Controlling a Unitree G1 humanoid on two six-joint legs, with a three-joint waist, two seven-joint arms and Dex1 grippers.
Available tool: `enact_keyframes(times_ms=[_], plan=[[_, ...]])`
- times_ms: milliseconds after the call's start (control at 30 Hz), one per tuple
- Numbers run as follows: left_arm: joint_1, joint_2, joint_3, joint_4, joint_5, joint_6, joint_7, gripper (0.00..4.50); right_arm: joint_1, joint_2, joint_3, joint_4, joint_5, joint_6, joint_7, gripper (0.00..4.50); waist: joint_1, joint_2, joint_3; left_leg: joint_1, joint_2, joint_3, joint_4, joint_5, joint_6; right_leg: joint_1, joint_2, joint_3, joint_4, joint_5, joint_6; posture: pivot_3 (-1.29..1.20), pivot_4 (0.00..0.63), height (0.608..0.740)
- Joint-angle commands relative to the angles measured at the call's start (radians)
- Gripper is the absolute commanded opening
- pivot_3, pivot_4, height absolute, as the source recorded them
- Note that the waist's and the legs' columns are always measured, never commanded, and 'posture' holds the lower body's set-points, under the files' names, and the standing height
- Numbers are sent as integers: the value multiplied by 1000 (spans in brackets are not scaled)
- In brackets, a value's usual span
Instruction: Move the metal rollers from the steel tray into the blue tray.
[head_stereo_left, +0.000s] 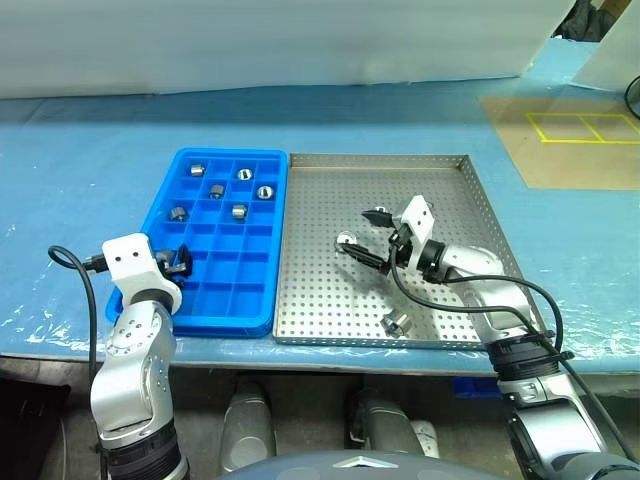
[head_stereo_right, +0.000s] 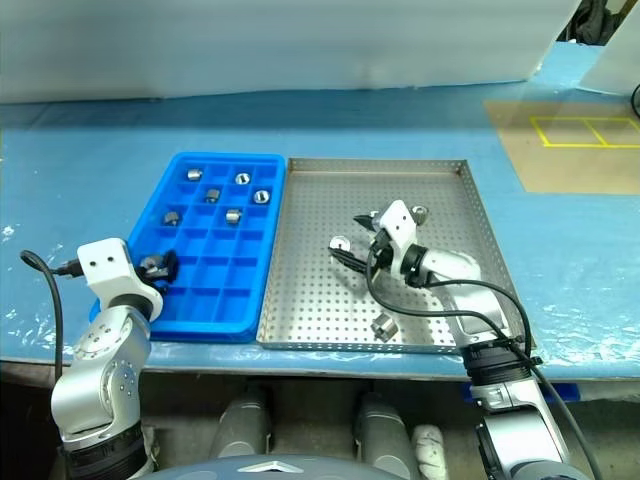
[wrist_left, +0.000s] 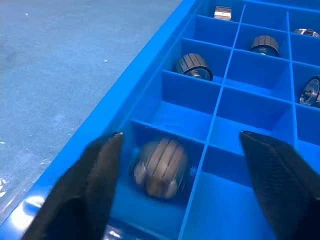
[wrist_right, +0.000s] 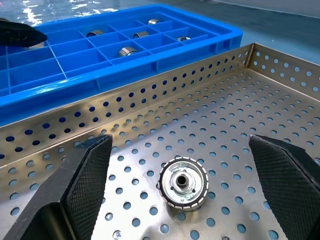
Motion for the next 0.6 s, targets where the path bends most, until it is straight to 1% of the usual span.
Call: enact_keyframes(times_ms=[33, 100, 167, 300, 400, 467, 533, 600], plan=[[-37, 35, -64, -19, -23, -34, -48, 4488, -2, -5, -22, -52, 6, -9, -5, 4500, 0, 0, 0, 0, 0, 0, 0, 0, 0, 0, 0, 0, 0, 0, 0, -51, 150, 740], [-84, 46, -114, -3, -55, -40, -96, 4488, -3, -4, -24, -54, 4, -12, -12, 4500, 4, 0, 0, 0, 0, 0, 0, 0, 0, 0, 0, 0, 0, 0, 1, -71, 150, 740], [-126, 78, -182, 26, -60, -68, -153, 4488, -1, -4, -31, -62, 3, -12, -25, 4500, 3, 0, 0, 0, 0, 0, 1, 0, 0, 0, 0, 0, 0, -1, 3, -92, 150, 740], [-238, 123, -275, 126, -100, -139, -279, 4488, 34, -19, -59, -114, 14, 9, -56, 4500, -6, 0, 0, 0, -1, 1, 0, 0, 0, 0, 0, 1, 0, 0, 1, -157, 150, 740], [-334, 197, -342, 248, -101, -195, -402, 4488, 70, -34, -81, -167, 30, 48, -73, 4500, -22, 0, 0, 0, 0, 1, -1, 0, 0, -1, 1, 2, 1, 0, 1, -194, 150, 740], [-398, 231, -375, 345, -113, -198, -478, 4488, 91, -44, -93, -204, 41, 80, -79, 4500, -30, 0, 0, 1, -1, 1, -1, 0, 0, -1, 0, 2, 1, 0, 1, -224, 150, 740], [-459, 285, -447, 463, -80, -215, -564, 4488, 110, -53, -107, -239, 52, 112, -89, 4500, -37, 1, 0, 2, -1, 2, 0, 0, 0, -1, 0, 4, 2, 0, 1, -246, 150, 740], [-510, 301, -473, 560, -73, -223, -603, 4488, 127, -57, -118, -268, 58, 136, -102, 4500, -48, 1, 0, 3, -1, 2, 0, 0, -1, -1, 0, 4, 3, 0, 1, -278, 150, 740]])
